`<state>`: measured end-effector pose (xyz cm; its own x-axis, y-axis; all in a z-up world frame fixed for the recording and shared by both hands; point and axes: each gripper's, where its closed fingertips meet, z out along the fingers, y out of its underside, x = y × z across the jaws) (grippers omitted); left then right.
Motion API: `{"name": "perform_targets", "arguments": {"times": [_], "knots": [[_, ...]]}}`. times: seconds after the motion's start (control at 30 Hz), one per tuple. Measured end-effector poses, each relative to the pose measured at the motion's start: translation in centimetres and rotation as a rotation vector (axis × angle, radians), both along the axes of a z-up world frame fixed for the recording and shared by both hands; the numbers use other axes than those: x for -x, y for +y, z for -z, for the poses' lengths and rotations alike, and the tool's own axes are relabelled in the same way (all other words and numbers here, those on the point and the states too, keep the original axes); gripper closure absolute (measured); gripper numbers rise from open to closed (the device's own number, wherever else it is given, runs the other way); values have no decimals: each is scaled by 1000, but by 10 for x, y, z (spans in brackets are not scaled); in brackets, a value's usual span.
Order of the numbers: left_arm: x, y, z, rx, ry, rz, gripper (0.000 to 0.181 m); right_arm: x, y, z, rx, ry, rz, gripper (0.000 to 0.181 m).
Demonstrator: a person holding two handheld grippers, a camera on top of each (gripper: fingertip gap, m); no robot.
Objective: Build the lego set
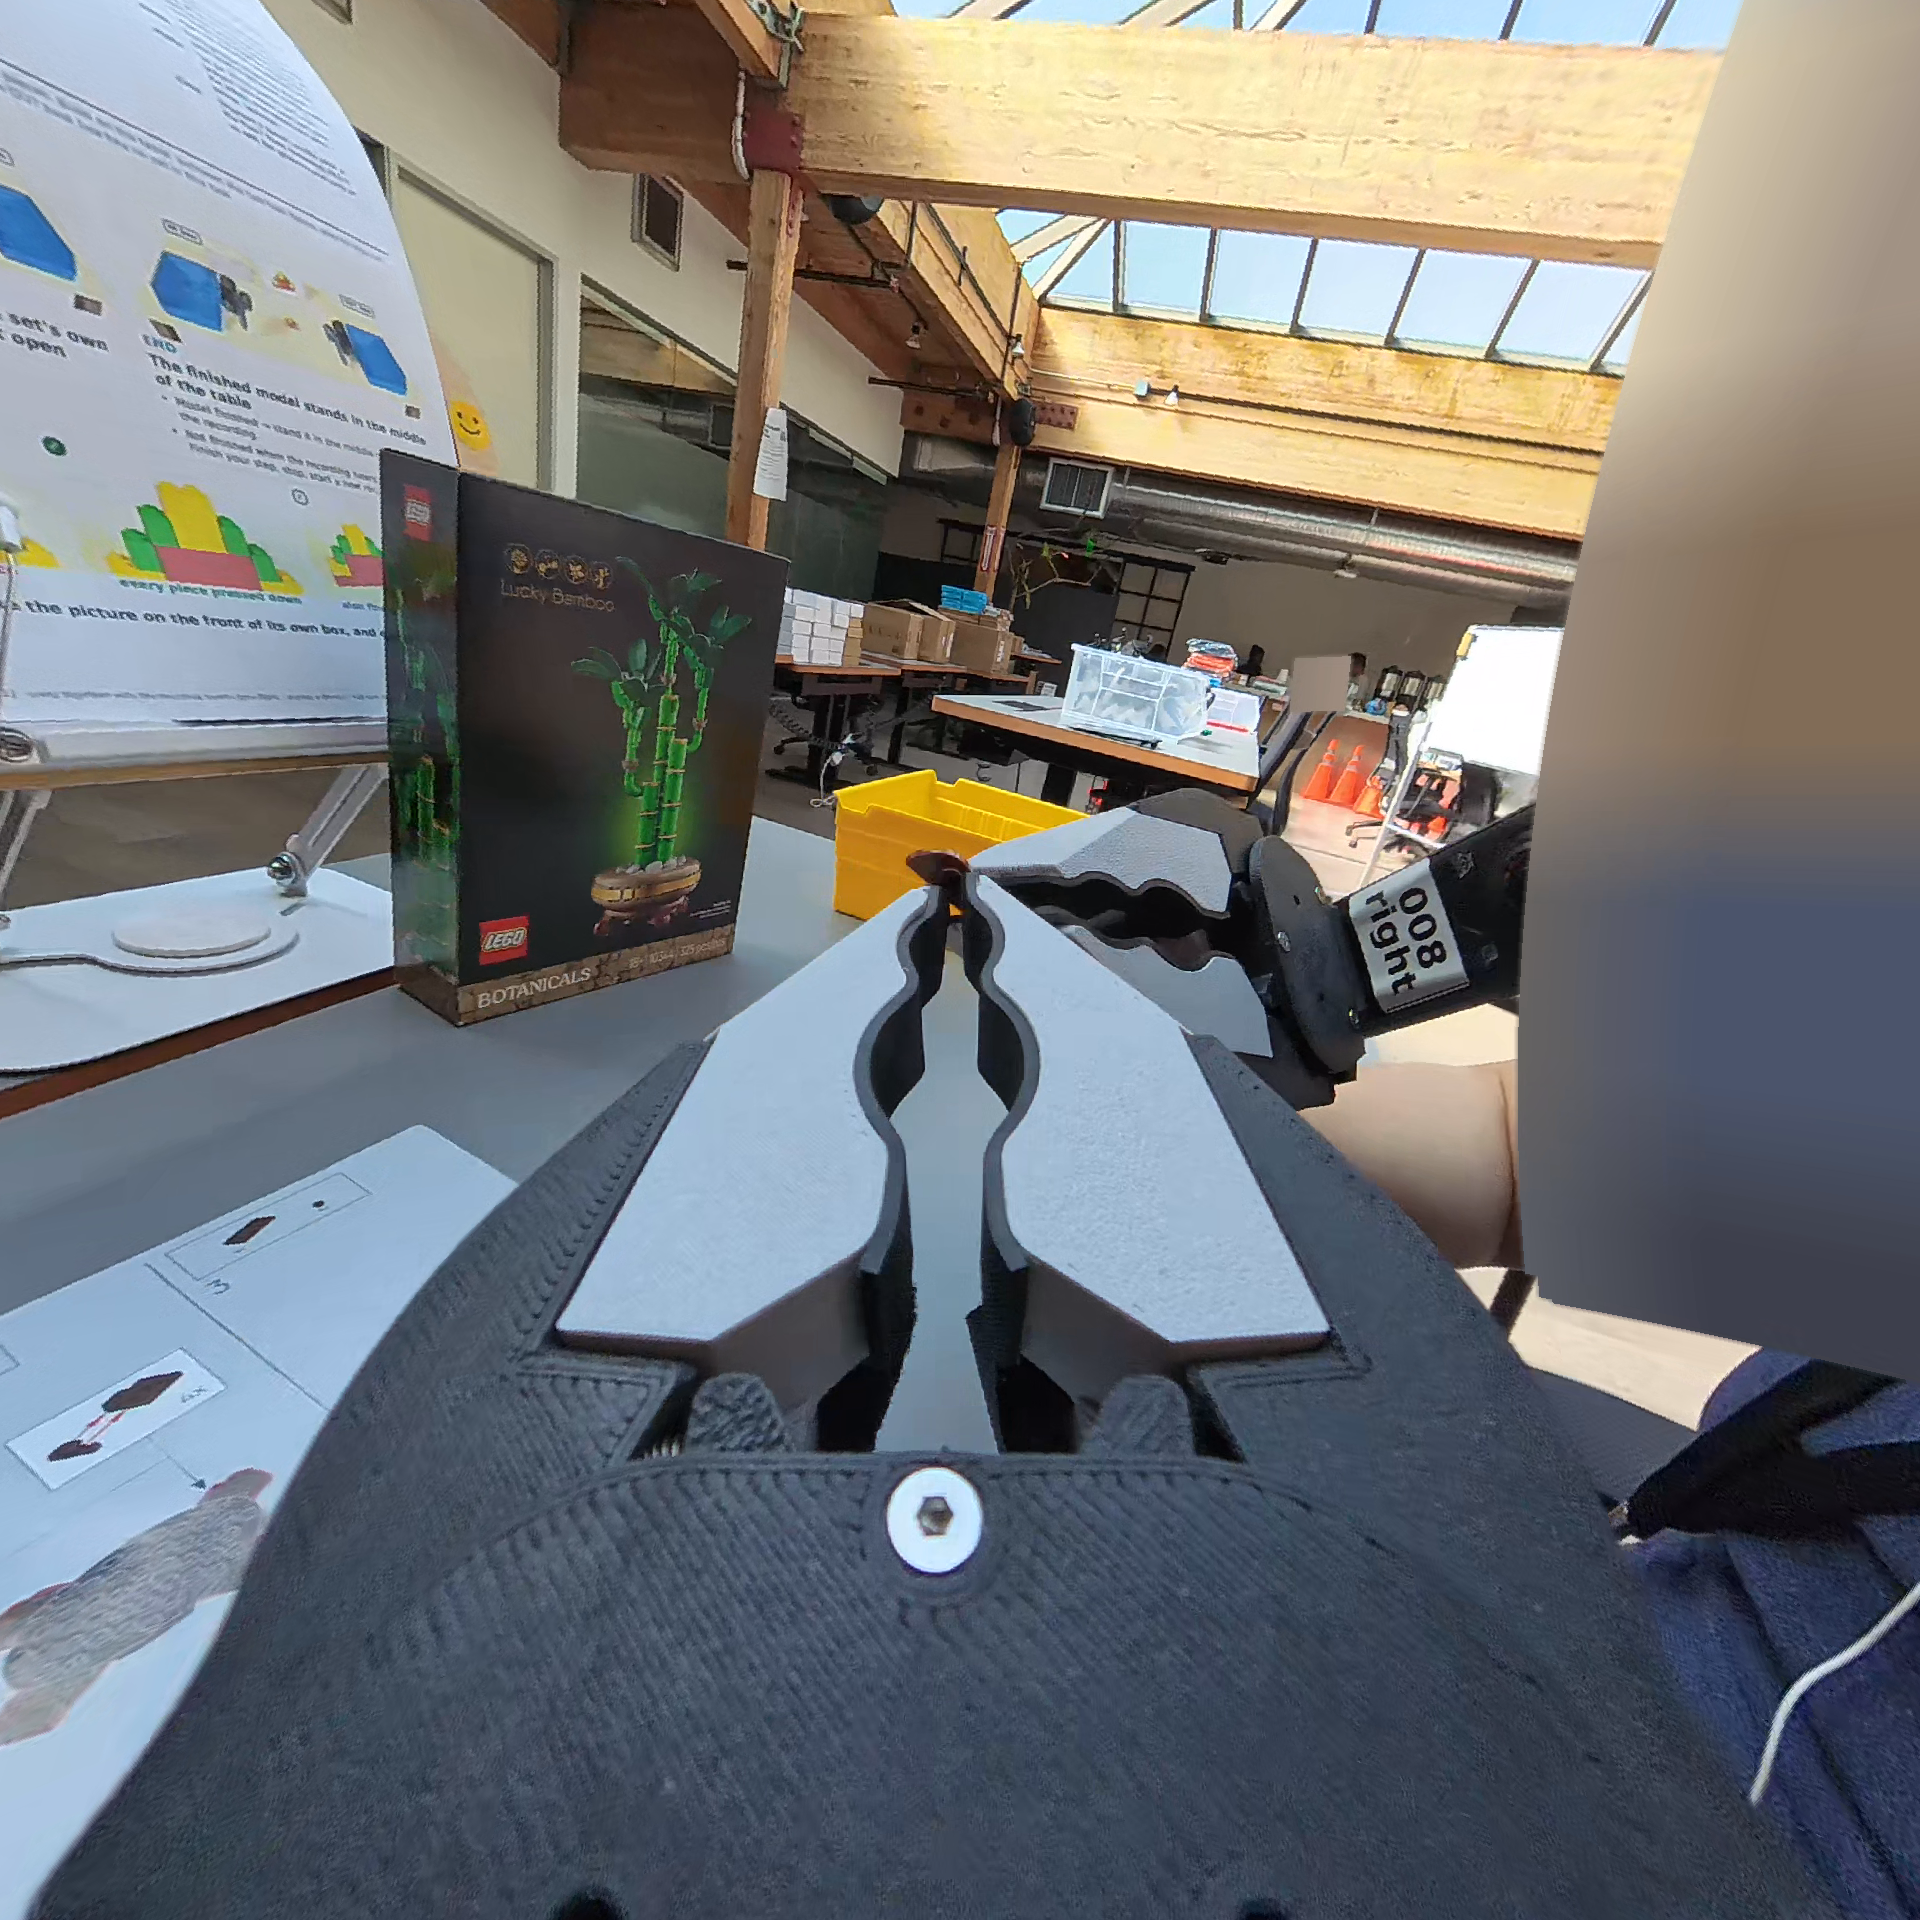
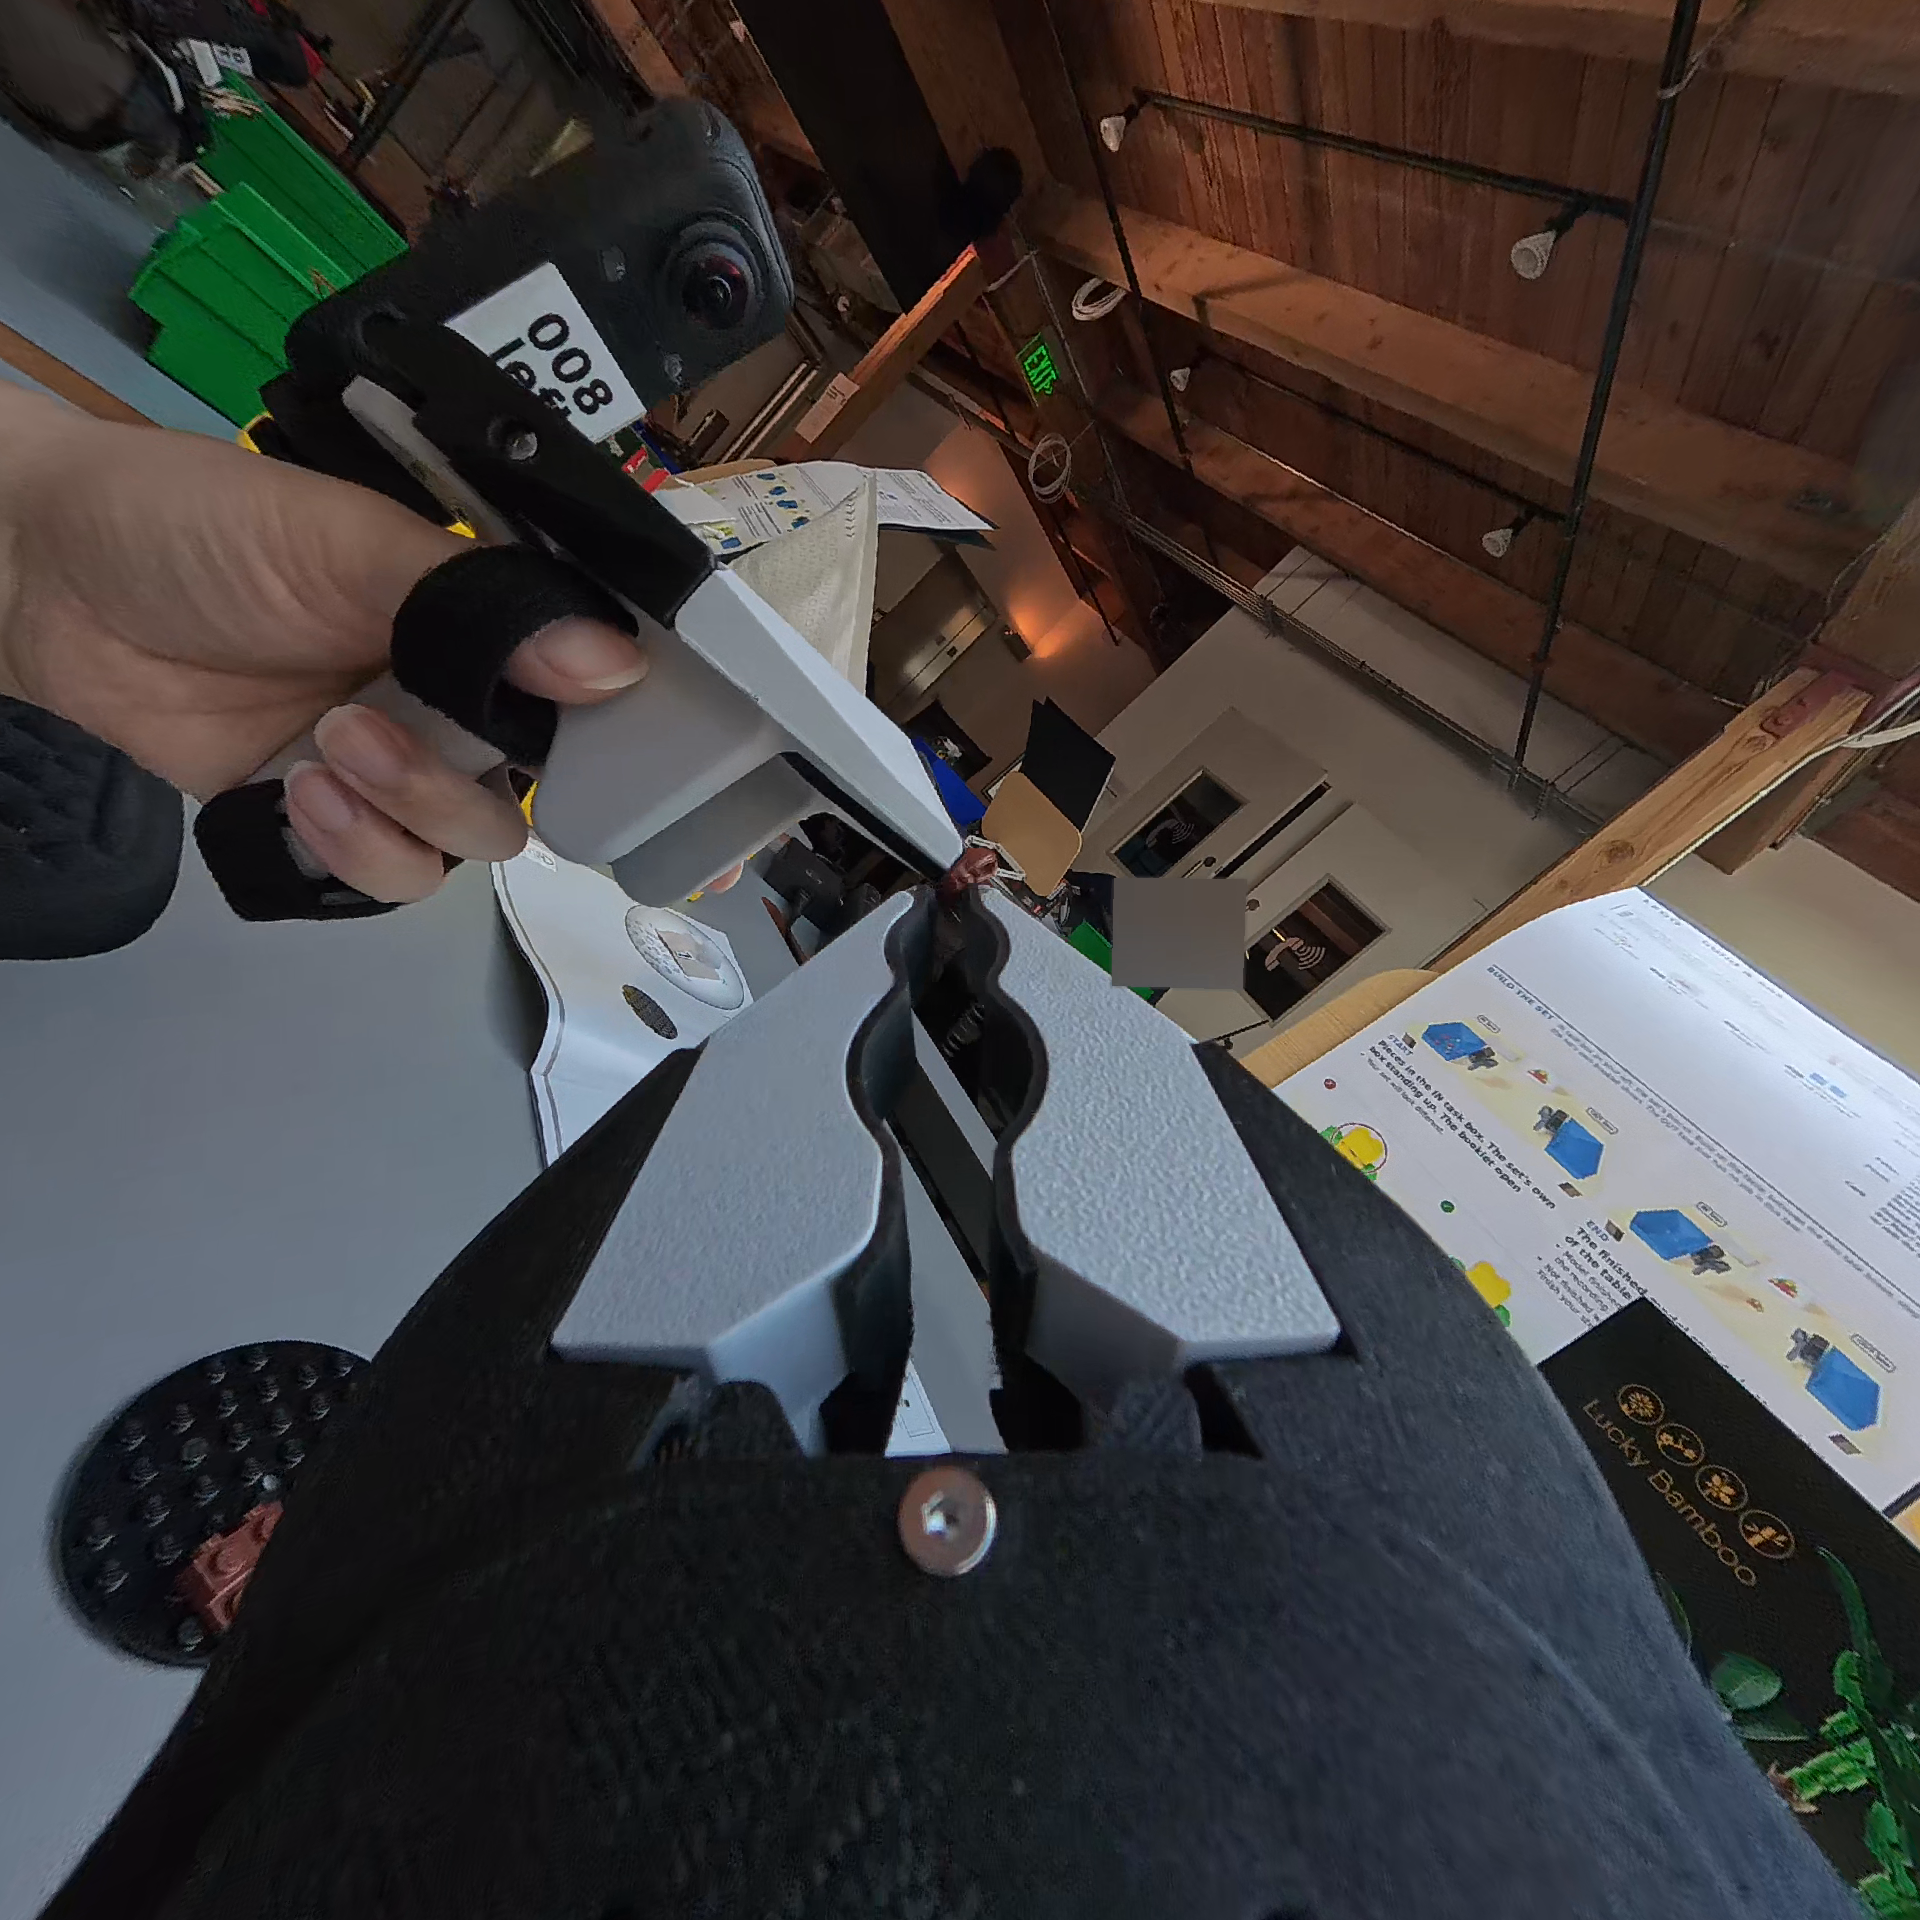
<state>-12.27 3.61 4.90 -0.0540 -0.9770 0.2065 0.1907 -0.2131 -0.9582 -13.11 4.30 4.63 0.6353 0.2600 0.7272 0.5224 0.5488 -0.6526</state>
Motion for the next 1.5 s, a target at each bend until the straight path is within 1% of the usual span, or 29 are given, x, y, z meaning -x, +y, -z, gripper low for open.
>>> {"name": "perform_targets", "arguments": {"times": [0.07, 0.17, 0.47, 0.67, 0.77, 0.87, 0.93, 1.07, 1.13, 1.17, 1.23, 1.3, 1.33, 1.37, 1.4, 1.47, 1.5], "knots": [[2, 1, 1, 35, -7, 29, 181, 2, 0, 3, 32, 5, -33, 176], [3, 2, 5, 55, -4, 50, 181, 3, 2, 6, 85, 30, -72, 177], [2, 3, 11, 70, 9, 57, 181, 2, 4, 11, 89, 8, -71, 179], [2, 1, 13, 79, 15, 77, 177, 3, 3, 13, 86, -10, -83, 179], [2, 2, 16, 55, 36, 53, 175, 6, 1, 15, 69, -42, -93, 181], [1, 2, 16, 50, 35, 41, 178, 5, 2, 15, 23, -80, -39, 181], [2, 2, 16, 48, 32, 47, 180, 6, 2, 15, 19, -88, -41, 181], [4, 4, 19, 67, 38, 58, 181, 2, 4, 17, 51, -98, -62, 181], [7, 13, 23, 55, 58, 20, 181, -1, 6, 22, 127, -92, -106, 181], [9, 20, 26, 42, 71, -13, 181, -3, 10, 29, 202, -84, -127, 181], [16, 32, 30, 16, 94, -78, 181, -8, 23, 55, 440, -55, -158, 181], [26, 45, 31, -14, 114, -151, 180, -9, 33, 95, 770, -8, -185, 173], [31, 51, 29, -24, 113, -184, 180, -6, 33, 119, 938, 5, -203, 169], [35, 55, 26, -27, 103, -203, 179, -3, 29, 140, 1060, -11, -226, 165], [38, 57, 24, -25, 90, -207, 180, 0, 25, 159, 1137, -60, -234, 160], [40, 58, 24, -20, 85, -203, 180, -7, 30, 187, 1136, -188, -155, 160], [41, 59, 26, -22, 92, -203, 180, -9, 31, 196, 1135, -254, -141, 160]]}}
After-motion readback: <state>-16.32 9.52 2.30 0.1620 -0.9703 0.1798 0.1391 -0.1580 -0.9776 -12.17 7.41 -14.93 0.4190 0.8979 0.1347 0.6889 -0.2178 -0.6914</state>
